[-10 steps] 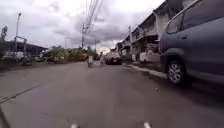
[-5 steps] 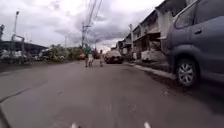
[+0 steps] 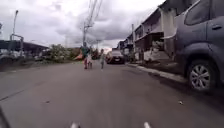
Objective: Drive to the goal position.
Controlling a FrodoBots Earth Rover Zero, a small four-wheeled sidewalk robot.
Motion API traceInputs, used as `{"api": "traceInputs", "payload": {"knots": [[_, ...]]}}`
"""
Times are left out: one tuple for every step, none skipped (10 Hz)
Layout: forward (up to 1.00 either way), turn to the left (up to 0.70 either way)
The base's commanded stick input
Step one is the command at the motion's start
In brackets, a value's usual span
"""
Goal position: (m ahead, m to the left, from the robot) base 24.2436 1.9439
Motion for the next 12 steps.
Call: {"api": "traceInputs", "payload": {"knots": [[0.70, 0.00], [0.70, 0.04], [0.70, -0.16], [0.70, -0.33], [0.70, -0.28], [0.70, 0.06], [0.70, 0.04], [0.70, 0.00], [0.70, 0.02], [0.70, 0.04], [0.70, 0.06], [0.70, 0.04]]}}
